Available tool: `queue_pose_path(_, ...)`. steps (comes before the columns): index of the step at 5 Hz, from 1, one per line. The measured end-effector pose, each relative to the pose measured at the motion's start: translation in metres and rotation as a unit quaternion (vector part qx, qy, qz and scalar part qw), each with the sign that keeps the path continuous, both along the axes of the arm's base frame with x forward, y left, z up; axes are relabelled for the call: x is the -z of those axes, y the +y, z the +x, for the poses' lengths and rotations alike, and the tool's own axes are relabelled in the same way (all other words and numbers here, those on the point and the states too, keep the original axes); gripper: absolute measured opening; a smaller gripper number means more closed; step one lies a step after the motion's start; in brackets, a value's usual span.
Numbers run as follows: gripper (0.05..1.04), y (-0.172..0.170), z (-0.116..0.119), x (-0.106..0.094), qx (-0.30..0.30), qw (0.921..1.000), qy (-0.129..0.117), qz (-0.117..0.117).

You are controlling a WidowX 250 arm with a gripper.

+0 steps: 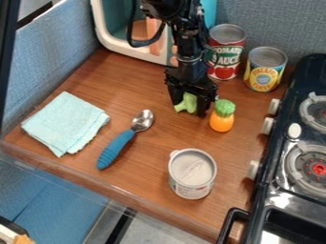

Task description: Put the green object to the middle top of the table

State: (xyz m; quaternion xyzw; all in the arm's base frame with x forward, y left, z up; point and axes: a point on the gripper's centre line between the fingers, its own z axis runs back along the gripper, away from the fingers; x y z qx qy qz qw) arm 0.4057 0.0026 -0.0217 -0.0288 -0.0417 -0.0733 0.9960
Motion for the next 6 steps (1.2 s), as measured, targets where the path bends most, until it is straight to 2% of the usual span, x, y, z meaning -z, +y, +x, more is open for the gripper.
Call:
queue_pose_path(1, 1.001, 0.001, -0.006, -0.014, -0.008, 0.9999, -0.009, -0.002)
queue_pose_path(2, 1.001, 0.003, -0.003, -0.055, -0.015, 0.9985, -0.052, -0.004)
queue_pose_path(3, 1.001, 0.011, -0.013, -0.062, -0.017, 0.9989, -0.044, 0.0)
queue_pose_path(6, 1.001, 0.01, -0.013, -0.062, -0.015, 0.9989, -0.045, 0.0)
